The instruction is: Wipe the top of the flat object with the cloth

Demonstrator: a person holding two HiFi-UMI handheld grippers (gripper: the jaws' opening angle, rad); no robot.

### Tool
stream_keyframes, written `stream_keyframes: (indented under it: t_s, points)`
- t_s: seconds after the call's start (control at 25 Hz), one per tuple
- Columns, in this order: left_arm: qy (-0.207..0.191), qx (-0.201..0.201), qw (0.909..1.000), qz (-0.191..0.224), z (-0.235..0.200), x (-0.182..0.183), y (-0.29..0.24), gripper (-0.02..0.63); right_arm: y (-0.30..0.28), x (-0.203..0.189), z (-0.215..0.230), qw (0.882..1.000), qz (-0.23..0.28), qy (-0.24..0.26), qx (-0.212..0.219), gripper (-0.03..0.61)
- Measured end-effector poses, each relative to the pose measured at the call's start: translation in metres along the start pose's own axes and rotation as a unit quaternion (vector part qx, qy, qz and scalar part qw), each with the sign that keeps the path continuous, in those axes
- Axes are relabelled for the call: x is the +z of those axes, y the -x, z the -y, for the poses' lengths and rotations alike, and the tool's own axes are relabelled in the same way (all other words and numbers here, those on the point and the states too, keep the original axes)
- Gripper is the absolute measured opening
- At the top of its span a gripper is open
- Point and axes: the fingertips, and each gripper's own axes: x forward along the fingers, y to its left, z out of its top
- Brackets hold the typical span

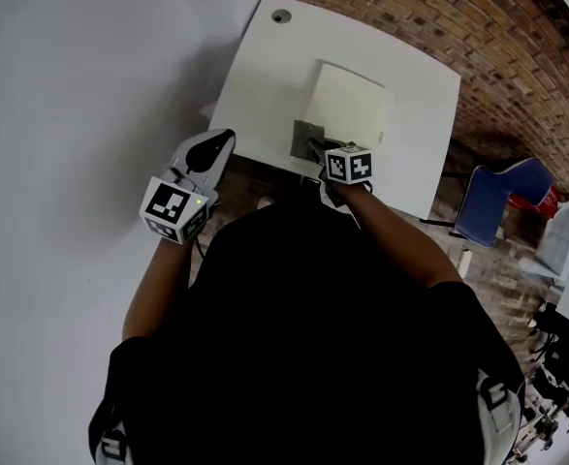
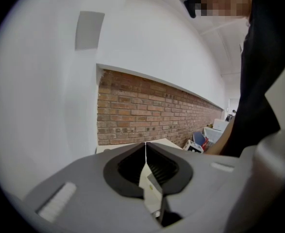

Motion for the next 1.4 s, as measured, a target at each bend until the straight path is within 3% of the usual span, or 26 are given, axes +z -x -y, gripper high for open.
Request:
stream_keyframes:
  t_s: [0.6,1.4]
  points:
    - [-0.005,-0.008,0.9999,-0.007,-0.007,-0.001,0.012,0.003,-0.031,-0.033,0.015,0.999,-0.029,-0.031,-0.028,0.012]
    - [-0.031,-0.079,0.9964,-0.004,0.018,0.006,-0.038,0.003,0.037,-0.069,0.084,0.991,-0.010,-0.082,-0.105,0.012]
